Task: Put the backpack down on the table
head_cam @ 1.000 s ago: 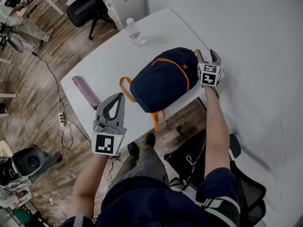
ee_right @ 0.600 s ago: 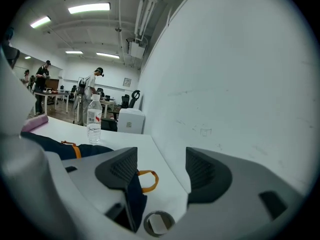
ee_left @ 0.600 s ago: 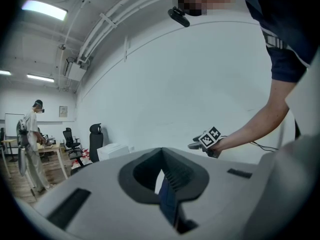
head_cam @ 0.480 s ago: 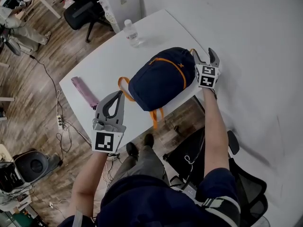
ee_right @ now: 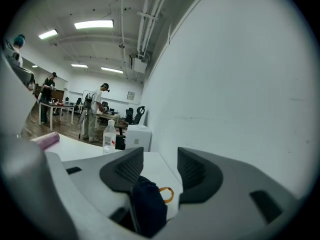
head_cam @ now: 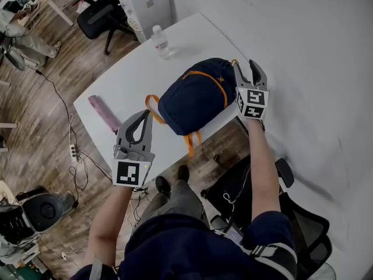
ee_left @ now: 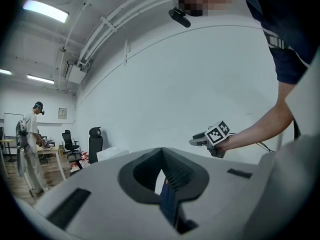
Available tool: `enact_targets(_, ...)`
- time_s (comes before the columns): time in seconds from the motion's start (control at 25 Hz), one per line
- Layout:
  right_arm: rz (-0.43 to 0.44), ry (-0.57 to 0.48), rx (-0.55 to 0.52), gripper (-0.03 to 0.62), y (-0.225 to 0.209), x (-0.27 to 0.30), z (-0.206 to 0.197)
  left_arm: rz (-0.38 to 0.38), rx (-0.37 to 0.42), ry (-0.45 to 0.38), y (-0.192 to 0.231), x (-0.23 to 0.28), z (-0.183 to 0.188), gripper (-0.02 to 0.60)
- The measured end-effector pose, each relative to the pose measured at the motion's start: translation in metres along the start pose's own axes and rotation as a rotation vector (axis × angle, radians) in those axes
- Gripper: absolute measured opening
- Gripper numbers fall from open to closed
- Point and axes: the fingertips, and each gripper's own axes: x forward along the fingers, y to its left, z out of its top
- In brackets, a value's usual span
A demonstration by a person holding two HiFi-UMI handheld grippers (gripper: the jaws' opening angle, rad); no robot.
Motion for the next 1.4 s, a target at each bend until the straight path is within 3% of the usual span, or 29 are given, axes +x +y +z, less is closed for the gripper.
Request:
enact_targets(0.52, 0.063, -0.124, 0.003, 0.018, 0.059, -0.083, 0.07, 0.016, 0.003, -0.059, 0.01, -0.024, 0.023, 0.003)
enact_targets(0.92, 0.091, -0.155, 0.028, -0.003, 0.107, -0.155, 0.101, 0.015, 0.032, -0.095, 0.018, -0.066, 0.038, 0.003)
enact_targets(1.16, 0.09, -0.165, 0.064, -0.003, 0.134, -0.198, 0.112, 0.024, -0.027, -0.137, 0.017, -0.089, 0.052, 0.003)
enact_targets(1.4, 0.11, -0.173, 0.093, -0.003, 0.164, -0.236, 0.12, 0.035, 0.003, -0.155, 0.022, -0.118, 0.055, 0.003)
